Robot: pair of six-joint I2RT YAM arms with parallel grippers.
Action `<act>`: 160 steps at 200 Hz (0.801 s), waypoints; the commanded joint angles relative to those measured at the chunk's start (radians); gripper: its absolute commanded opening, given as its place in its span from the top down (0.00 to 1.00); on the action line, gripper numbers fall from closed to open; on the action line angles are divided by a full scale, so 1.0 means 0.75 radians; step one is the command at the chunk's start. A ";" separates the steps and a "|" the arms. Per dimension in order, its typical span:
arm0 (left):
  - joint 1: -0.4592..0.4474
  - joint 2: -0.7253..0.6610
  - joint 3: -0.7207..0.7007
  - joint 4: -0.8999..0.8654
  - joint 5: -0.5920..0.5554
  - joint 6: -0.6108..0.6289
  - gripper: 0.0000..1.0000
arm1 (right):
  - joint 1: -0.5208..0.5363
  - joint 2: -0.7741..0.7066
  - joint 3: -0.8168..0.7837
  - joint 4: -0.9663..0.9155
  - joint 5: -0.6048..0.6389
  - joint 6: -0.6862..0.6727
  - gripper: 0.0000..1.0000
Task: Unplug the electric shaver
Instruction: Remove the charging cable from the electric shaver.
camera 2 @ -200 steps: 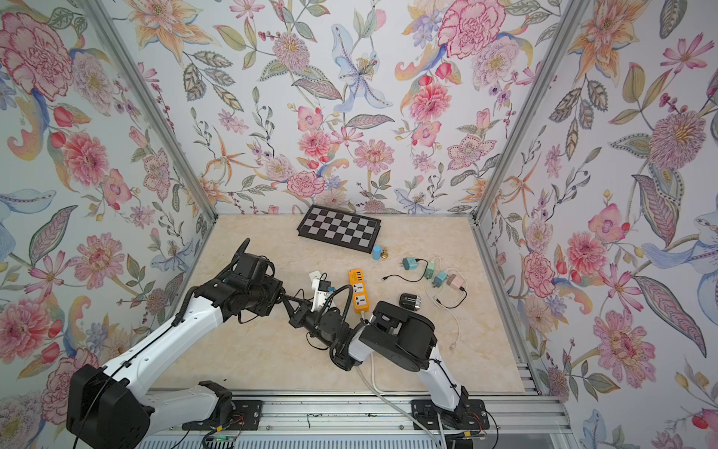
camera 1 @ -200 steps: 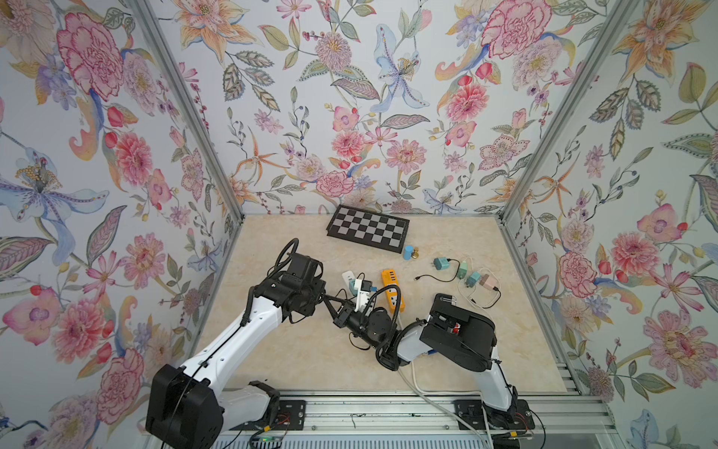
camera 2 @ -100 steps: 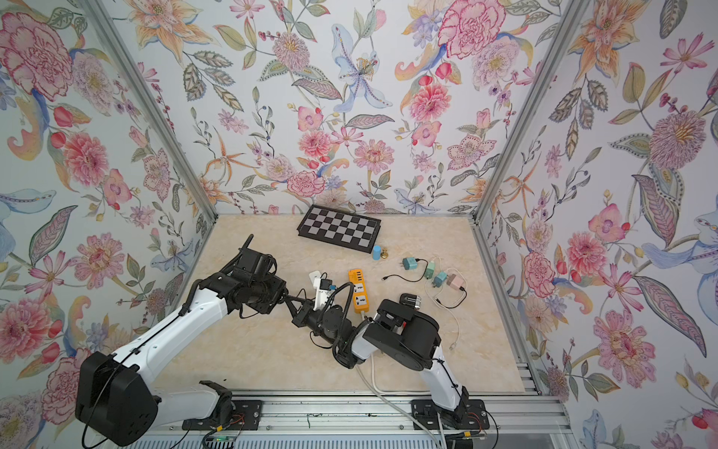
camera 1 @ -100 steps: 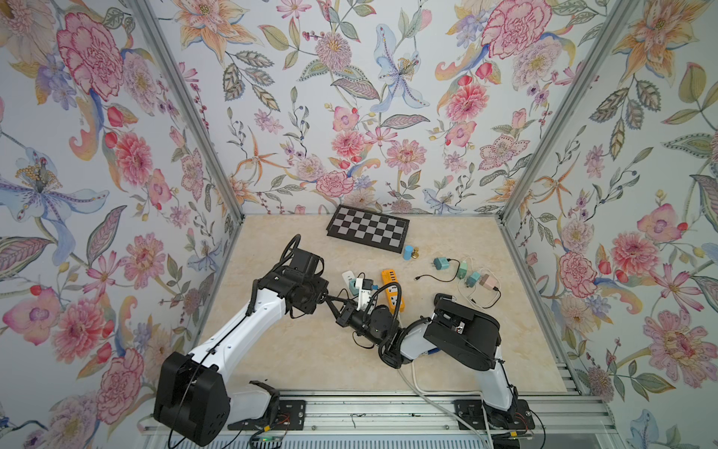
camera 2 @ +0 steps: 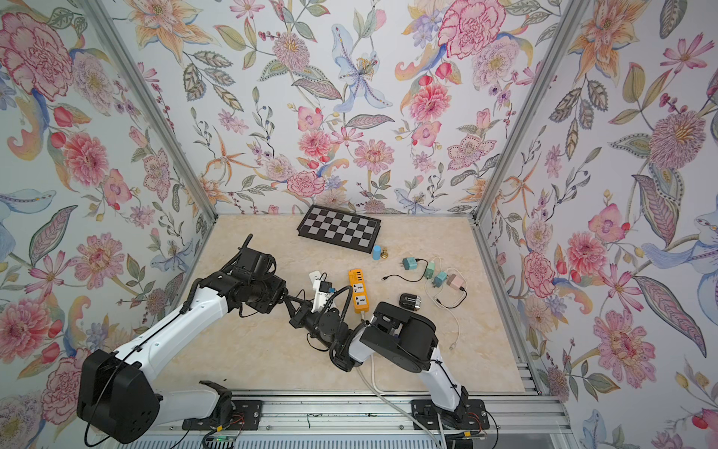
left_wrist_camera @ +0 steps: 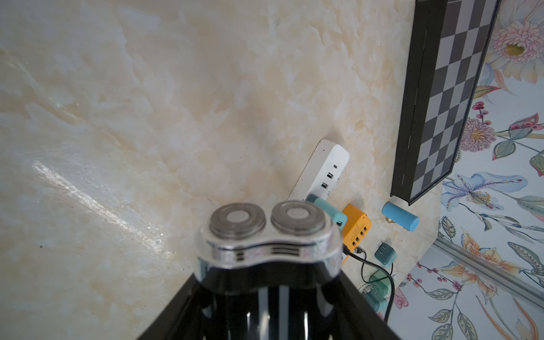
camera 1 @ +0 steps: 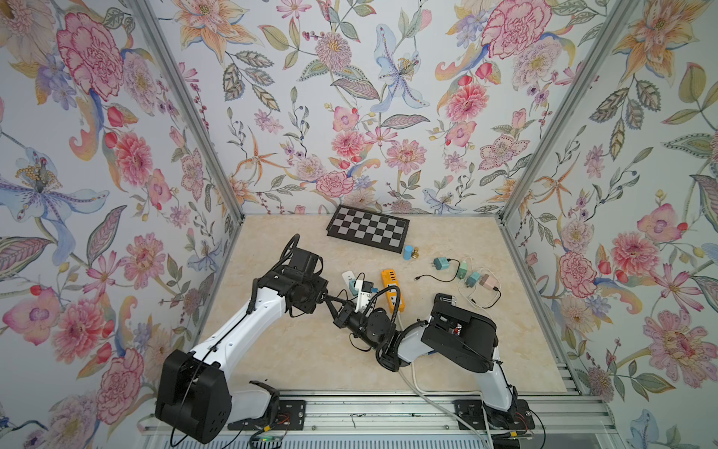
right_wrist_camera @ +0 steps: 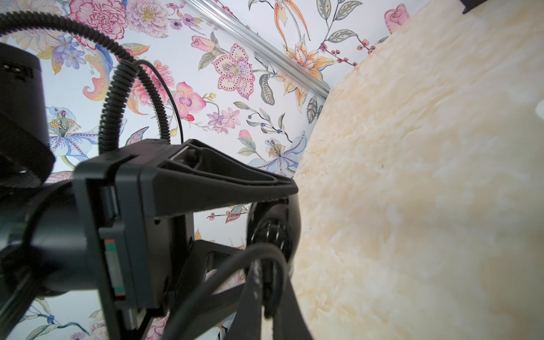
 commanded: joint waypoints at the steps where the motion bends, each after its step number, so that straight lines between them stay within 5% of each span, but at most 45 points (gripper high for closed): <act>1: 0.076 0.039 0.014 -0.042 -0.173 0.090 0.59 | -0.066 -0.084 -0.042 0.069 -0.070 0.036 1.00; 23: 0.088 0.051 -0.002 -0.064 -0.156 0.146 0.59 | -0.111 -0.122 -0.058 0.003 -0.169 0.055 1.00; 81: 0.098 0.017 -0.051 0.061 -0.106 0.039 0.59 | -0.017 -0.034 -0.033 0.192 0.001 0.022 1.00; 160: 0.157 0.081 0.004 -0.065 -0.115 0.234 0.60 | -0.077 -0.138 -0.092 0.032 -0.067 0.057 1.00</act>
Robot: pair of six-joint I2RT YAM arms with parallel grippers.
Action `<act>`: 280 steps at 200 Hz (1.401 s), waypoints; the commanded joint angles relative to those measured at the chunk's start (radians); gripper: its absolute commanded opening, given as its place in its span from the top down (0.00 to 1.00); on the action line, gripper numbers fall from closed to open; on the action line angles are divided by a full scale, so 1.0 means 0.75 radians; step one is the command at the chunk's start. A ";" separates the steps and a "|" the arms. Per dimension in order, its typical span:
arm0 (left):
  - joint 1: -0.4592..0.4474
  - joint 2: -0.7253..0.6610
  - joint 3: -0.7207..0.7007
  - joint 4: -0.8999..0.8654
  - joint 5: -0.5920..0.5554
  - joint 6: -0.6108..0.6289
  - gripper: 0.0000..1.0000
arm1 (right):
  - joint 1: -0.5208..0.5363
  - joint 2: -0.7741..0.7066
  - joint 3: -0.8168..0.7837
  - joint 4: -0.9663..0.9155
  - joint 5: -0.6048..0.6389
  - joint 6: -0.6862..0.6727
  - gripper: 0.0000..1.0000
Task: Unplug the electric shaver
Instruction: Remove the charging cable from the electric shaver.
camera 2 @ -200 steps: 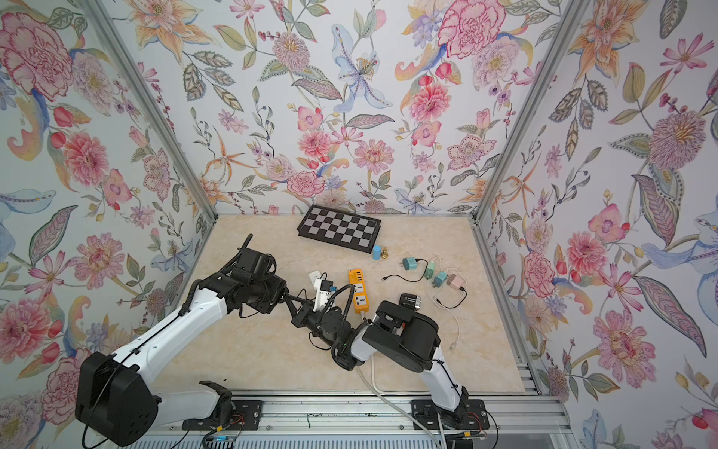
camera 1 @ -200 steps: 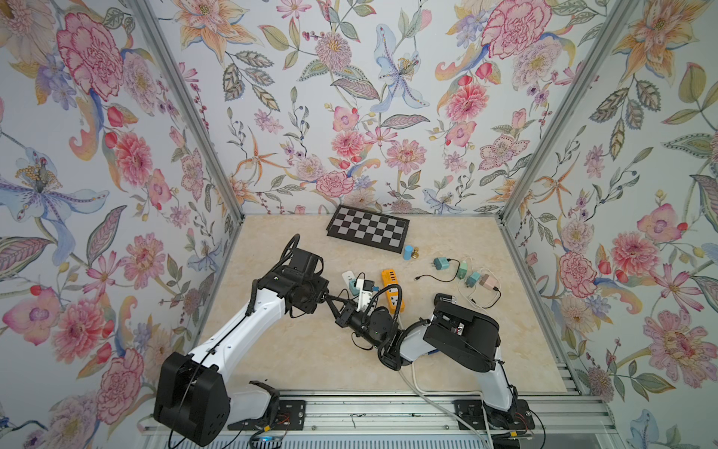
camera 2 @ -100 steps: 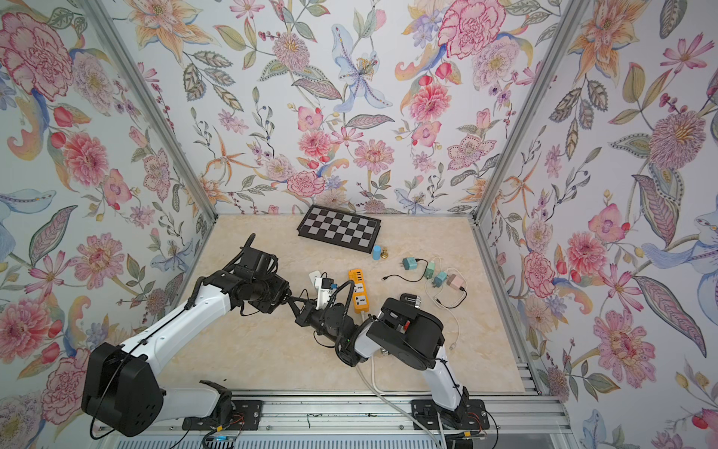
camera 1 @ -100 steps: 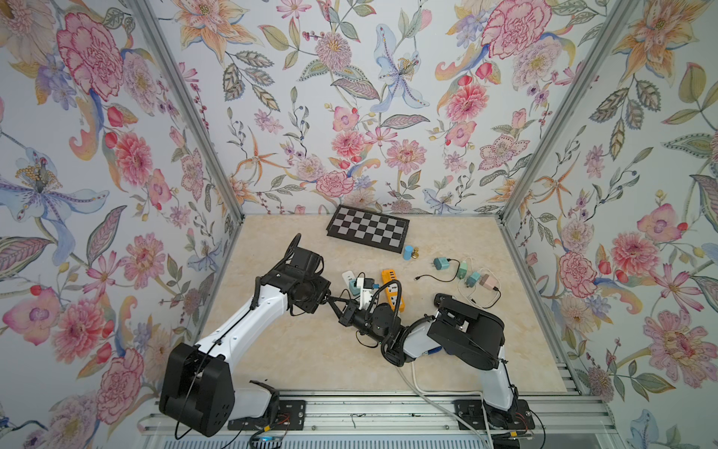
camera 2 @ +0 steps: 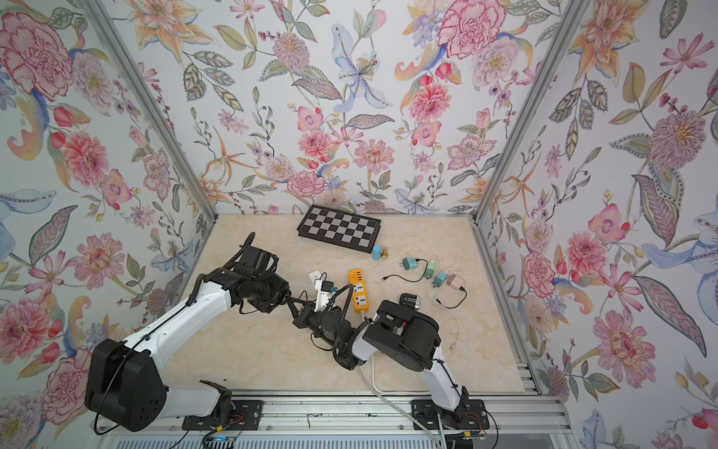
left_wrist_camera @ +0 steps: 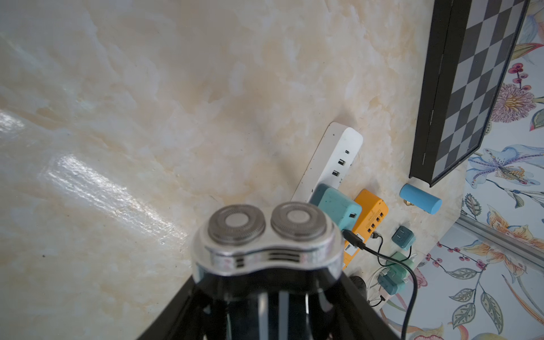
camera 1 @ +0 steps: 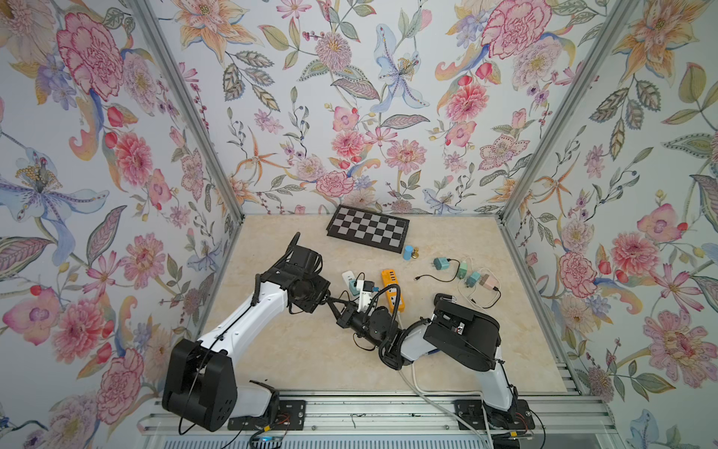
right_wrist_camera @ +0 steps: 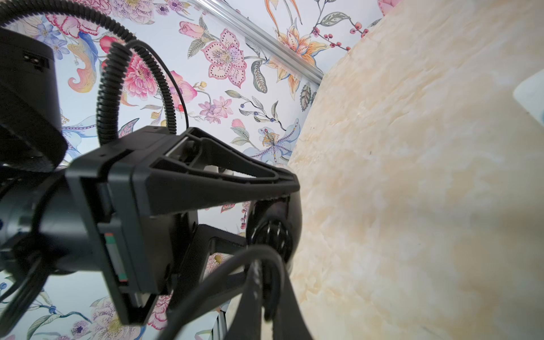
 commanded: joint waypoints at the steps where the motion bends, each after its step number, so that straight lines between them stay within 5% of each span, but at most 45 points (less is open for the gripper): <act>1: 0.104 0.011 -0.022 -0.060 -0.244 0.091 0.60 | -0.040 -0.106 -0.063 0.100 0.021 0.013 1.00; 127: 0.108 -0.002 -0.016 -0.090 -0.273 -0.006 0.60 | 0.078 -0.093 -0.043 0.164 0.324 -0.114 1.00; 176: 0.083 -0.008 -0.043 -0.032 -0.264 -0.089 0.61 | 0.097 -0.054 0.008 0.162 0.321 -0.095 1.00; 235: 0.114 0.035 -0.018 -0.098 -0.330 0.099 0.61 | -0.005 -0.129 -0.058 0.134 0.159 -0.070 1.00; 280: 0.122 0.010 -0.049 -0.099 -0.356 0.054 0.62 | -0.019 -0.139 -0.042 0.105 0.153 -0.066 1.00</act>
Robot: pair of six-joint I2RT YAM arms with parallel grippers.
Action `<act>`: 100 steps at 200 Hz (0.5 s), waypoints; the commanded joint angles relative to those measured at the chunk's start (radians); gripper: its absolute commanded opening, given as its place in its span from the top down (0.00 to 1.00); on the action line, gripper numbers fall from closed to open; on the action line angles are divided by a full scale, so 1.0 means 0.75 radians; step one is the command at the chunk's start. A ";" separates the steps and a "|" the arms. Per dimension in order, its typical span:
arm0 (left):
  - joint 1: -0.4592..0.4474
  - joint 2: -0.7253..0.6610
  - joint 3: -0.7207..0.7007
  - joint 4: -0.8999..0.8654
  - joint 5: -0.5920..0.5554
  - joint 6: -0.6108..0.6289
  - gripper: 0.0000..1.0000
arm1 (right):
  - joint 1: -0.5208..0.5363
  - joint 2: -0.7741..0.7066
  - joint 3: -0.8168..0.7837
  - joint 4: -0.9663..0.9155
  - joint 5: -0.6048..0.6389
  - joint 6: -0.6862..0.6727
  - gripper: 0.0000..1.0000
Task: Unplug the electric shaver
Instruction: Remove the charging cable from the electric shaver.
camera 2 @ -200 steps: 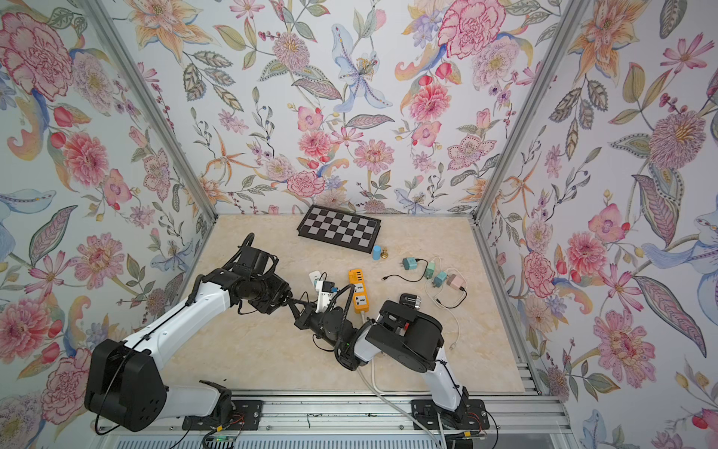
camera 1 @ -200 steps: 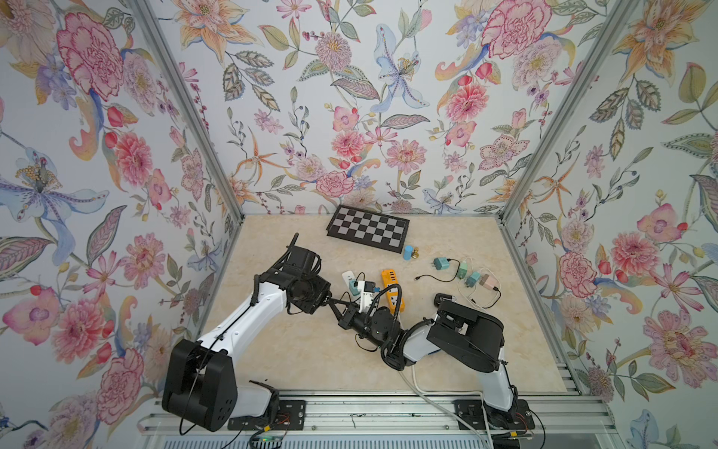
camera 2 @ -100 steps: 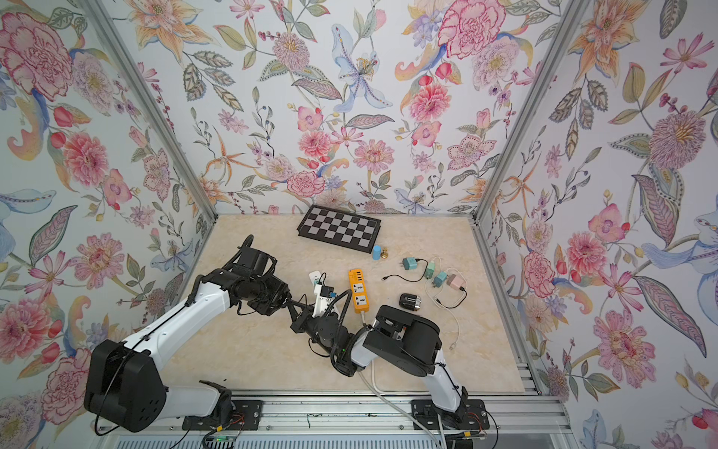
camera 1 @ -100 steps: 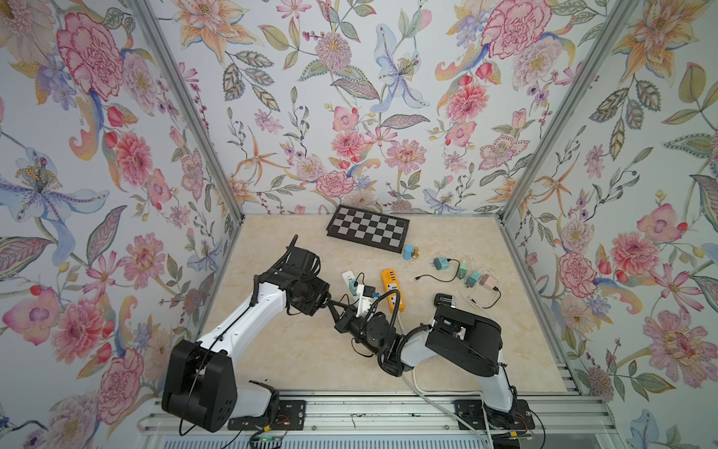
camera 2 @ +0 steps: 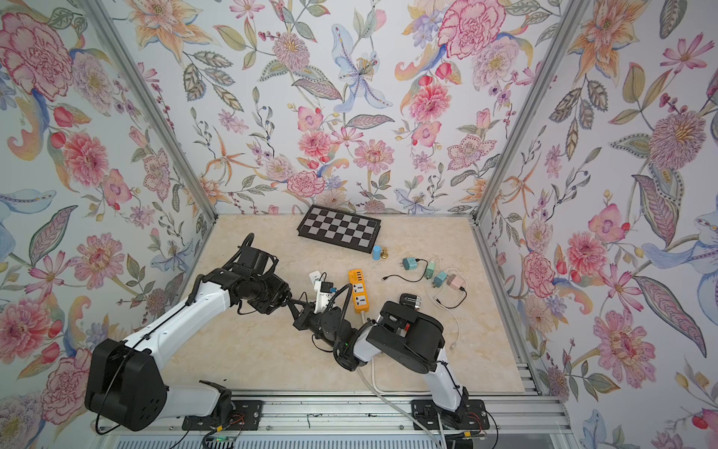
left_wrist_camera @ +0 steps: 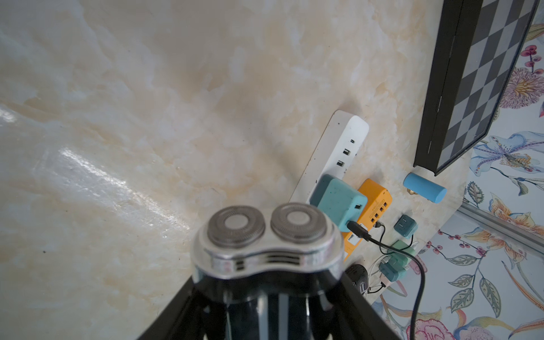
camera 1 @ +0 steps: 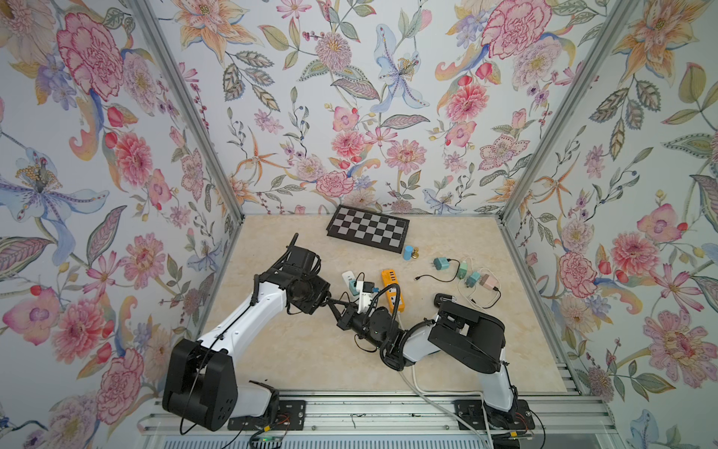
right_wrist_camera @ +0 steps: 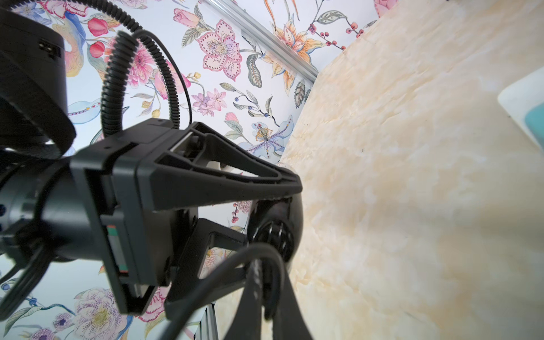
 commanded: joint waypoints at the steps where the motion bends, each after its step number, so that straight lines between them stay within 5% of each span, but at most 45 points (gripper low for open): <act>1: 0.103 0.007 -0.034 -0.096 -0.414 0.021 0.61 | -0.031 -0.099 -0.019 0.164 0.131 0.004 1.00; 42: 0.061 -0.012 -0.042 -0.018 -0.420 -0.178 0.63 | 0.097 0.008 0.069 0.244 0.319 -0.057 1.00; 100: 0.057 0.044 0.021 -0.069 -0.465 -0.101 0.65 | 0.086 -0.022 0.048 0.230 0.356 -0.079 1.00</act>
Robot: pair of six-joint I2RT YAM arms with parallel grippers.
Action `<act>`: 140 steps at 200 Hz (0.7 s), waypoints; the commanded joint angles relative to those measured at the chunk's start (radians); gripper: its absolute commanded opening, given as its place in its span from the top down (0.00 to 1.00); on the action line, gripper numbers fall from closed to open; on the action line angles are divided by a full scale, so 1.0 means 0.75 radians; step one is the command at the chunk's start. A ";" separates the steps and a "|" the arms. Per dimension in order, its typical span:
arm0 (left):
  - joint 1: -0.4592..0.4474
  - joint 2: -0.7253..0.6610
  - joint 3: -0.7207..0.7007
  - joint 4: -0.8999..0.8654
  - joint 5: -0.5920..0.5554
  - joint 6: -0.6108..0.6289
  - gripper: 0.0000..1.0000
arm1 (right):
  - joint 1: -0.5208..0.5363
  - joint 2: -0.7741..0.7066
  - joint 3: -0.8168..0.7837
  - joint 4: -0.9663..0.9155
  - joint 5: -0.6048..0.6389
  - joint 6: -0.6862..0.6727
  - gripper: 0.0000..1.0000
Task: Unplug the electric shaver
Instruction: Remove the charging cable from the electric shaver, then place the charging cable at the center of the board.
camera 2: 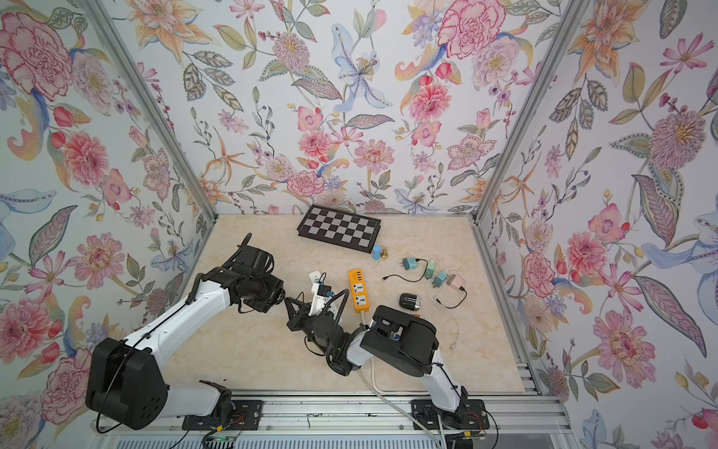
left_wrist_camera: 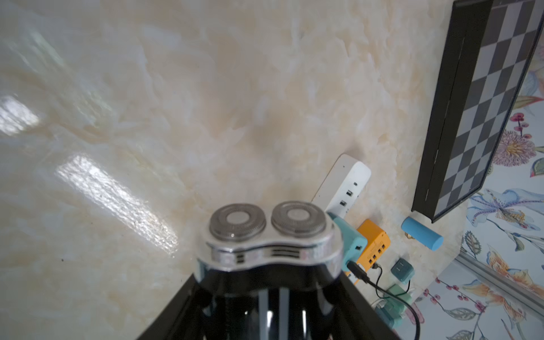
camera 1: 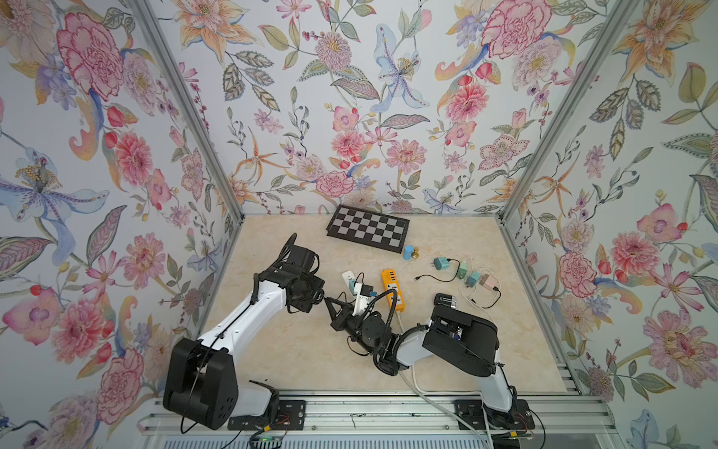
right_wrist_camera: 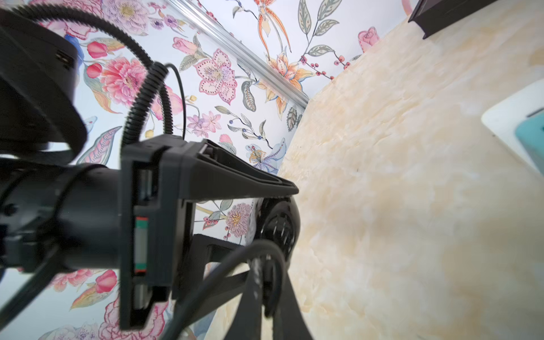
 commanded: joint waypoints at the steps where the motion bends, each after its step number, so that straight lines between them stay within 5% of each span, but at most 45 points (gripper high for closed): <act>1: 0.035 0.023 0.001 -0.043 -0.246 0.026 0.64 | -0.003 -0.068 -0.031 0.174 0.081 -0.024 1.00; 53: 0.069 0.012 -0.058 -0.021 -0.231 0.102 0.63 | -0.068 -0.145 -0.063 0.008 -0.071 0.042 1.00; 110: 0.102 0.067 0.118 -0.075 -0.301 0.299 0.63 | -0.126 -0.138 -0.048 -0.408 -0.463 0.139 1.00; 140: 0.099 0.098 0.145 -0.092 -0.282 0.371 0.62 | -0.125 -0.069 -0.025 -0.441 -0.518 0.158 1.00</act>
